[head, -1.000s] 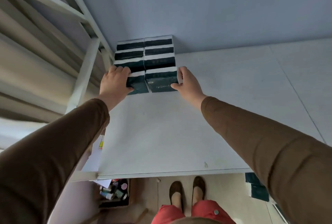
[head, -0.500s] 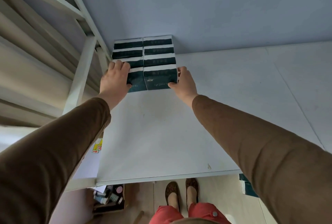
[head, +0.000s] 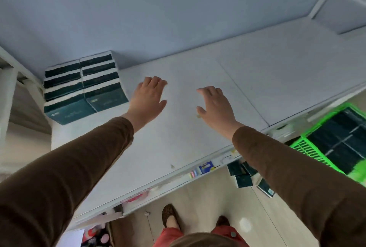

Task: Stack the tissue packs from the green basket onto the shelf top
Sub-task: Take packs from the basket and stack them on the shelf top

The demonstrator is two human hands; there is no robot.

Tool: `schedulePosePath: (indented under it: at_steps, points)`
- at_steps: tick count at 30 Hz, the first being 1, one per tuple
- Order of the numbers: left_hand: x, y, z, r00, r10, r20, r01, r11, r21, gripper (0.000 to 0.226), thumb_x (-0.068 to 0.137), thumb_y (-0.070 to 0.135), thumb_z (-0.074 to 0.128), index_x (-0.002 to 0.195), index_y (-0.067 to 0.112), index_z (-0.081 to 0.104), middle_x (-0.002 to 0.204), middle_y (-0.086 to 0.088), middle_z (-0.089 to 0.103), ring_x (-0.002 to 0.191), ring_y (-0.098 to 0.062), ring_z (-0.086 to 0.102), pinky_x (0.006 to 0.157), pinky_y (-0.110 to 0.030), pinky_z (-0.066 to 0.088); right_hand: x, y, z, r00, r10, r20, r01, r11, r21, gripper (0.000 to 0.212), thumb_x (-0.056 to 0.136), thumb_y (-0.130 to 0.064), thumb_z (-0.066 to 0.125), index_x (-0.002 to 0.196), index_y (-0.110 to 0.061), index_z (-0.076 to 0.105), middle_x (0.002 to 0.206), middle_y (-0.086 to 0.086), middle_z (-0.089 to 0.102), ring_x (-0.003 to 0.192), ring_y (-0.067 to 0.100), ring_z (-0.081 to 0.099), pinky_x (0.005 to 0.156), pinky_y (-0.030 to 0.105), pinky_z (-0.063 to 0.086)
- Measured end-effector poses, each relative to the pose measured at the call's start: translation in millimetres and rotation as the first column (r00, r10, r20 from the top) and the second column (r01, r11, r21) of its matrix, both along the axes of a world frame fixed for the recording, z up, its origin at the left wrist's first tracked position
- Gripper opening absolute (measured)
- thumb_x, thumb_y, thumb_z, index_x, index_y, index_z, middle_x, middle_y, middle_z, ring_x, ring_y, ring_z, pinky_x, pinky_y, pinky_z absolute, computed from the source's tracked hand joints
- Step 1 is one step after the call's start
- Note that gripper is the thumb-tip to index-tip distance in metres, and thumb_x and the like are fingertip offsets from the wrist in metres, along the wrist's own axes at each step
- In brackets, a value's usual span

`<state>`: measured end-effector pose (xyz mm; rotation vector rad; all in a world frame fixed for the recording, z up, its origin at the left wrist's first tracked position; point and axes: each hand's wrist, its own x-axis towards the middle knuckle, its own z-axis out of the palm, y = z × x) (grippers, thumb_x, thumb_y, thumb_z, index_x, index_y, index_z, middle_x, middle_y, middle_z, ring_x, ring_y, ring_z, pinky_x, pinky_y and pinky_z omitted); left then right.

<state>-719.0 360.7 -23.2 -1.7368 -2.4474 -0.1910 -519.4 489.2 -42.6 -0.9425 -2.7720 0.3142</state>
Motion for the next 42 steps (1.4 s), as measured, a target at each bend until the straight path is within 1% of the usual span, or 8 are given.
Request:
schedulePosePath:
  at_steps: [10,14,18,21,27,33,37,42]
  points:
    - [272.9,155.4,-21.3,0.928,-0.362,0.085,0.364,0.932,-0.001,0.050,0.090,0.037,0.062,0.136,0.019,0.051,0.129,-0.001,0.056,0.118,-0.025,0.048,0.098,-0.038,0.040,294.8,84.9,-9.2,0.951,-0.286,0.120,0.281,0.958,0.061,0.049,0.091,-0.031,0.060,0.137,-0.020,0.047,0.134,0.003,0.050,0.125,0.025,0.044,0.099,0.041,0.044]
    - [380.4,199.6,-42.5,0.912,-0.388,0.131,0.395,0.918,-0.029,0.051,0.090,0.037,0.062,0.137,0.019,0.051,0.131,-0.003,0.055,0.118,-0.025,0.047,0.097,-0.040,0.041,404.0,121.2,-21.8,0.937,-0.321,0.136,0.318,0.947,0.049,0.049,0.090,-0.033,0.062,0.135,-0.020,0.049,0.130,0.003,0.052,0.122,0.025,0.047,0.096,0.040,0.046]
    - [462.2,238.1,-70.3,0.919,-0.338,0.202,0.363,0.926,-0.104,0.053,0.087,0.036,0.064,0.136,0.020,0.050,0.130,-0.001,0.055,0.118,-0.024,0.047,0.097,-0.041,0.042,486.1,162.6,-38.6,0.921,-0.348,0.173,0.350,0.937,0.022,0.049,0.091,-0.035,0.063,0.136,-0.022,0.047,0.130,0.002,0.052,0.120,0.024,0.046,0.095,0.039,0.046]
    - [505.3,274.1,-89.3,0.917,-0.316,0.242,0.353,0.927,-0.124,0.053,0.084,0.037,0.066,0.133,0.021,0.052,0.126,-0.002,0.056,0.116,-0.025,0.048,0.095,-0.041,0.043,529.4,201.2,-55.5,0.913,-0.351,0.209,0.361,0.933,-0.010,0.050,0.092,-0.035,0.062,0.137,-0.021,0.046,0.131,0.002,0.051,0.122,0.024,0.046,0.096,0.040,0.046]
    - [575.5,376.5,-136.6,0.898,-0.291,0.328,0.359,0.918,-0.168,0.055,0.087,0.038,0.065,0.136,0.020,0.049,0.132,-0.003,0.052,0.125,-0.025,0.045,0.103,-0.045,0.040,597.4,292.1,-97.9,0.899,-0.365,0.243,0.395,0.915,-0.087,0.051,0.094,-0.033,0.061,0.140,-0.020,0.045,0.134,0.002,0.051,0.123,0.024,0.045,0.099,0.040,0.045]
    - [645.2,478.2,-178.8,0.862,-0.290,0.416,0.408,0.884,-0.228,0.054,0.088,0.033,0.064,0.137,0.020,0.046,0.132,-0.004,0.051,0.123,-0.026,0.046,0.098,-0.043,0.042,660.7,387.4,-139.6,0.857,-0.426,0.290,0.487,0.855,-0.181,0.053,0.093,-0.028,0.063,0.140,-0.014,0.045,0.132,0.008,0.051,0.122,0.028,0.046,0.101,0.040,0.043]
    - [682.2,542.1,-209.4,0.855,-0.302,0.422,0.430,0.868,-0.250,0.051,0.086,0.029,0.065,0.133,0.018,0.049,0.127,-0.003,0.052,0.118,-0.026,0.047,0.092,-0.040,0.041,699.7,455.9,-172.0,0.825,-0.487,0.286,0.556,0.792,-0.252,0.057,0.092,-0.024,0.065,0.143,-0.012,0.042,0.136,0.010,0.048,0.125,0.030,0.044,0.102,0.040,0.042]
    - [719.2,630.3,-252.1,0.887,-0.279,0.367,0.399,0.864,-0.306,0.052,0.082,0.016,0.062,0.132,0.017,0.048,0.125,-0.003,0.052,0.115,-0.026,0.047,0.090,-0.040,0.042,741.0,548.2,-227.3,0.788,-0.525,0.322,0.609,0.742,-0.280,0.056,0.089,-0.019,0.065,0.140,-0.009,0.043,0.134,0.013,0.047,0.125,0.033,0.043,0.100,0.041,0.041]
